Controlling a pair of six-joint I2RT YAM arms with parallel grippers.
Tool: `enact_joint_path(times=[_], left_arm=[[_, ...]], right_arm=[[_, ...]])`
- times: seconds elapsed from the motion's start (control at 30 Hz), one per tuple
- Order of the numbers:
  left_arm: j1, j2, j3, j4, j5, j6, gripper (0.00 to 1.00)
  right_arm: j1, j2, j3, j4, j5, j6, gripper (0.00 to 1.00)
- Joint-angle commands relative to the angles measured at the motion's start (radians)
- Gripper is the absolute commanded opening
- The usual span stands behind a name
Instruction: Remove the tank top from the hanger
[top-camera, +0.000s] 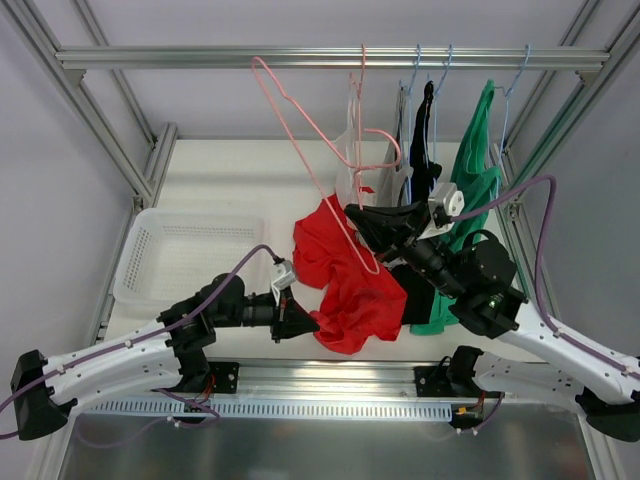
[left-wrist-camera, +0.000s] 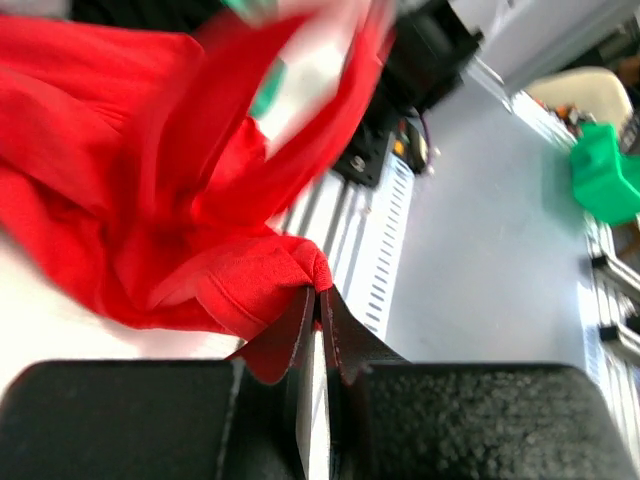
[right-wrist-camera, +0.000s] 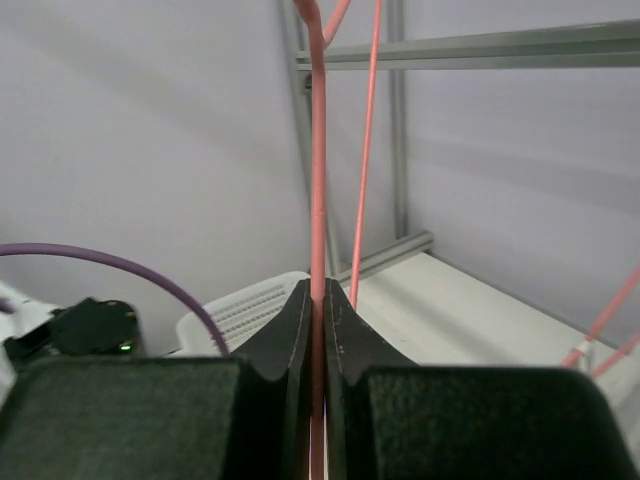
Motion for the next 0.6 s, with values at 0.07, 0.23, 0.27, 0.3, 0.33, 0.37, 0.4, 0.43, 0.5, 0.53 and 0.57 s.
enact_joint_path(times=[0.07, 0.23, 0.27, 0.3, 0.33, 0.37, 0.4, 0.43, 0.5, 0.53, 0.57], left_arm=[[-0.003, -0.095, 0.068, -0.161, -0.243, -0.014, 0.19], [-0.003, -0.102, 0.171, -0.310, -0.389, -0.010, 0.99], [-0.003, -0.099, 0.188, -0.339, -0.390, -0.005, 0.99], [-0.003, -0.096, 0.218, -0.353, -0.395, -0.001, 0.99], [-0.003, -0.096, 0.232, -0.366, -0.400, 0.001, 0.99], [-0.003, -0.098, 0.246, -0.380, -0.438, 0.003, 0.99], [-0.003, -0.099, 0.271, -0.412, -0.452, 0.004, 0.99], [-0.003, -0.099, 0.285, -0.434, -0.474, 0.001, 0.99], [-0.003, -0.099, 0.320, -0.493, -0.547, -0.004, 0.99], [-0.003, -0.098, 0.331, -0.511, -0.570, -0.008, 0.99], [-0.003, -0.095, 0.343, -0.526, -0.605, -0.010, 0.99]], right_arm=[[0.039, -0.008, 0.023, 0.104, 0.250, -0.103, 0.00], [0.066, 0.028, 0.245, -0.448, 0.333, 0.017, 0.00], [0.069, 0.036, 0.264, -0.502, 0.345, 0.039, 0.00], [0.081, 0.039, 0.271, -0.536, 0.397, 0.085, 0.00], [0.084, 0.044, 0.285, -0.592, 0.419, 0.102, 0.00], [0.084, 0.050, 0.296, -0.625, 0.434, 0.117, 0.00], [0.086, 0.063, 0.317, -0.666, 0.486, 0.154, 0.00], [0.084, 0.103, 0.377, -0.751, 0.514, 0.162, 0.00], [0.084, 0.163, 0.451, -0.832, 0.604, 0.165, 0.00], [0.084, 0.236, 0.494, -0.890, 0.632, 0.165, 0.00], [0.078, 0.273, 0.581, -0.903, 0.631, 0.165, 0.00]])
